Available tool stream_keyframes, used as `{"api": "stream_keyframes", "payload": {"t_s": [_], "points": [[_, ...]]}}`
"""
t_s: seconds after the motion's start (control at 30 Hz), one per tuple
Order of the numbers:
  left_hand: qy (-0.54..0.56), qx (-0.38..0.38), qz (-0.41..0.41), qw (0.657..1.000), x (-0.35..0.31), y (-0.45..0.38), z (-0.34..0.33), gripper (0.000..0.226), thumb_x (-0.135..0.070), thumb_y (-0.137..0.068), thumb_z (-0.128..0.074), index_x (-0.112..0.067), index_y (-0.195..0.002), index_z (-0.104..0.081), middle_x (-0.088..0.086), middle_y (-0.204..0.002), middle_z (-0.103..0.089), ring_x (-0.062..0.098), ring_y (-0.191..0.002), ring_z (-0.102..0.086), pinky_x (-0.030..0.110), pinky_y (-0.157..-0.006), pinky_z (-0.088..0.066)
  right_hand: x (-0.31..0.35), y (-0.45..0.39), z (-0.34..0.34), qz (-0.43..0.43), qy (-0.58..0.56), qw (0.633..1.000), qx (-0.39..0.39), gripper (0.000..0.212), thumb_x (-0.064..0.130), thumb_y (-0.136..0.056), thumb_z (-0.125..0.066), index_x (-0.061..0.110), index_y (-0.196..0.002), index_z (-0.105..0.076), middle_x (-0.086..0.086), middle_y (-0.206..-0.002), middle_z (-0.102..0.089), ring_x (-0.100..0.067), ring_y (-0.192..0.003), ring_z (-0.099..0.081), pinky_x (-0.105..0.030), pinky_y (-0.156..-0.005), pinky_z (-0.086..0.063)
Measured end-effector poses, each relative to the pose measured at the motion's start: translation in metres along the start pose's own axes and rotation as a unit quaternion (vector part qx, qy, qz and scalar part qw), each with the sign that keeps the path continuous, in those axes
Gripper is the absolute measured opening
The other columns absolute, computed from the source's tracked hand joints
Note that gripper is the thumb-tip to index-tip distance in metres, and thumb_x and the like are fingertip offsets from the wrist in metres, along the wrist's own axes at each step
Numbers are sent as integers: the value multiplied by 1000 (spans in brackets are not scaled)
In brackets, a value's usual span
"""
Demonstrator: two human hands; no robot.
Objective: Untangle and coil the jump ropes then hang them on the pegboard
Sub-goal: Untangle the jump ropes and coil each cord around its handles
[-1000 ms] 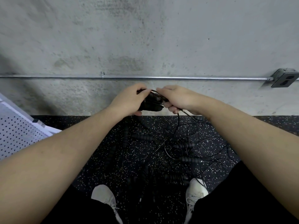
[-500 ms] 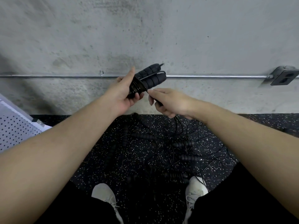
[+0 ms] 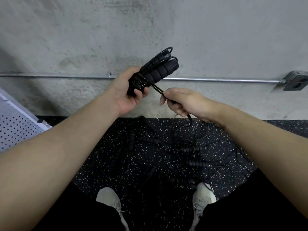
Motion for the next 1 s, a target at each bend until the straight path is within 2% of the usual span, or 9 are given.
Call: {"api": "stream_keyframes", "payload": {"t_s": [0.2,0.3,0.5,0.57,0.63,0.7,0.8,0.93,1.0], "points": [[-10,66,48,997,6,7,-11,30,-33,-99,-52,-16,-78,-65,1,-67,-57,9,-41,-45,9,-27,-22,-1,5,8,-7,77,997,-14,40,49,-102,-51,20,-77,-61,3,-54,-41,-13,-49,-35,-24,-50,-36],[-24,92,62,994,8,12,-17,39,-32,-98,-52,-17,-66,-66,-1,-68,-55,8,-38,-42,9,-27,-19,-2,11,7,-17,49,998,29,36,50,-98,-51,19,-83,-62,7,-59,-38,-9,-53,-34,-22,-54,-36],[-72,144,83,984,16,21,-31,11,-30,-83,-60,-21,-79,-59,-1,-75,-56,8,-37,-40,9,-26,-20,-3,15,11,-25,94,995,22,37,55,-89,-58,21,-74,-61,1,-59,-44,-12,-54,-38,-15,-55,-40],[-108,176,99,974,23,24,-36,15,-32,-82,-61,-18,-87,-62,4,-78,-59,9,-36,-40,10,-24,-23,1,19,15,-16,141,990,-2,38,44,-93,-64,18,-67,-56,-3,-59,-45,-13,-54,-40,-14,-54,-40],[-174,212,107,956,30,28,-41,22,-33,-84,-61,-15,-98,-62,10,-78,-61,12,-39,-43,12,-24,-25,5,22,28,-9,133,990,-48,24,13,-98,-63,3,-76,-61,-10,-63,-49,-19,-61,-45,-18,-60,-39],[-253,229,104,934,35,31,-43,25,-32,-85,-62,-12,-100,-61,12,-76,-63,16,-43,-48,12,-25,-27,-1,21,36,-18,110,992,-54,22,6,-95,-63,-14,-87,-64,-23,-70,-59,-27,-64,-57,-21,-66,-41],[-375,218,89,897,42,32,-42,24,-34,-79,-68,-18,-95,-59,11,-79,-67,22,-50,-58,14,-27,-30,-22,12,38,-94,137,986,-33,17,22,-85,-77,11,-73,-71,1,-60,-63,-7,-51,-54,-21,-62,-46],[-532,204,51,820,51,29,-41,20,-34,-88,-74,-24,-101,-61,3,-84,-74,26,-61,-68,20,-39,-38,-30,9,39,-114,137,983,-46,25,41,-70,-87,19,-77,-77,0,-64,-49,-8,-53,-37,-23,-52,-32],[-552,189,32,812,52,27,-43,24,-33,-91,-74,-23,-107,-59,6,-90,-74,26,-62,-68,23,-44,-44,-30,8,40,-116,123,984,-58,23,41,-70,-87,21,-74,-77,4,-59,-46,-9,-53,-36,-22,-50,-30]]}}
Point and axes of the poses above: each hand's wrist, its own y-axis away from the middle knuckle, its own z-axis out of the back of the hand, x = y × z, the point moved 9 cm from there along -y, towards the middle knuckle
